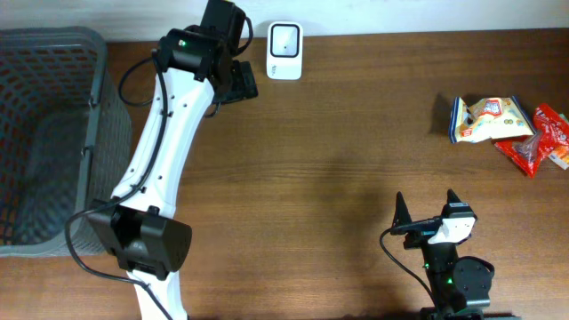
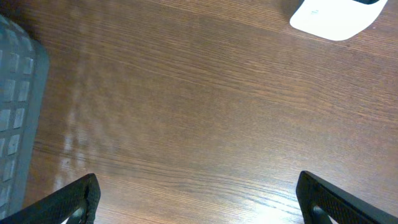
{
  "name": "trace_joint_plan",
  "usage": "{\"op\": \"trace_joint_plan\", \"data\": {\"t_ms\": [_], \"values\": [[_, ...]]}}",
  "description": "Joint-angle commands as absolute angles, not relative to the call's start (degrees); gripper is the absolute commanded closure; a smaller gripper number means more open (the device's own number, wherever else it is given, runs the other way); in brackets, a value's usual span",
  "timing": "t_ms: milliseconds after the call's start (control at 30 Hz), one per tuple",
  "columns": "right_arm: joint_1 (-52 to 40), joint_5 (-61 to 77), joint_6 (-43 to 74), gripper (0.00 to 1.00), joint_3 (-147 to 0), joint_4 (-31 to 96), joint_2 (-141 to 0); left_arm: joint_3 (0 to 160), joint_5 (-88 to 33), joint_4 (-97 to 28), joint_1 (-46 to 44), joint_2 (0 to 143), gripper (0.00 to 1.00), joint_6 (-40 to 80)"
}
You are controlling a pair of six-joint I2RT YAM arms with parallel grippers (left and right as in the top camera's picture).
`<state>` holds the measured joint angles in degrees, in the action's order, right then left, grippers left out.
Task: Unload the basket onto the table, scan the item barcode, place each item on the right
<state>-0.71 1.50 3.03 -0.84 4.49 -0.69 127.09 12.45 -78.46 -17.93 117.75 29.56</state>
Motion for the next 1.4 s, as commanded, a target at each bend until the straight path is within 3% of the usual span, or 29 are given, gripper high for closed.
{"op": "trace_joint_plan", "data": {"t_ms": [0,200,300,533,733,1067,1300,1367], "values": [[-0.36,0.82,3.68,0.01,-0.32,4.56,-0.19,116.33,10.70,-70.57,-19.27,110.67,0.01,28.51],[-0.36,0.82,3.68,0.01,-0.32,4.56,-0.19,69.58,10.68,-29.04,-24.80,80.25,0.01,12.49],[-0.36,0.82,3.68,0.01,-0.32,4.56,-0.19,51.96,10.96,-18.85,-25.08,66.74,0.01,10.44],[-0.36,0.82,3.68,0.01,-0.32,4.56,-0.19,38.92,9.82,-3.84,-25.12,65.54,0.01,4.21],[-0.36,0.82,3.68,0.01,-0.32,4.56,-0.19,23.18,10.37,-3.77,-25.08,33.74,0.01,2.90],[-0.36,0.80,3.68,0.01,-0.32,4.56,-0.19,1.30,5.41,13.58,-16.86,16.91,0.01,2.96],[-0.36,0.82,3.68,0.01,-0.32,4.56,-0.19,0.51,3.77,-4.56,-3.73,0.21,0.01,6.28],[-0.36,0.80,3.68,0.01,-0.32,4.56,-0.19,0.51,2.17,-4.78,-0.34,0.27,0.01,7.01]]}}
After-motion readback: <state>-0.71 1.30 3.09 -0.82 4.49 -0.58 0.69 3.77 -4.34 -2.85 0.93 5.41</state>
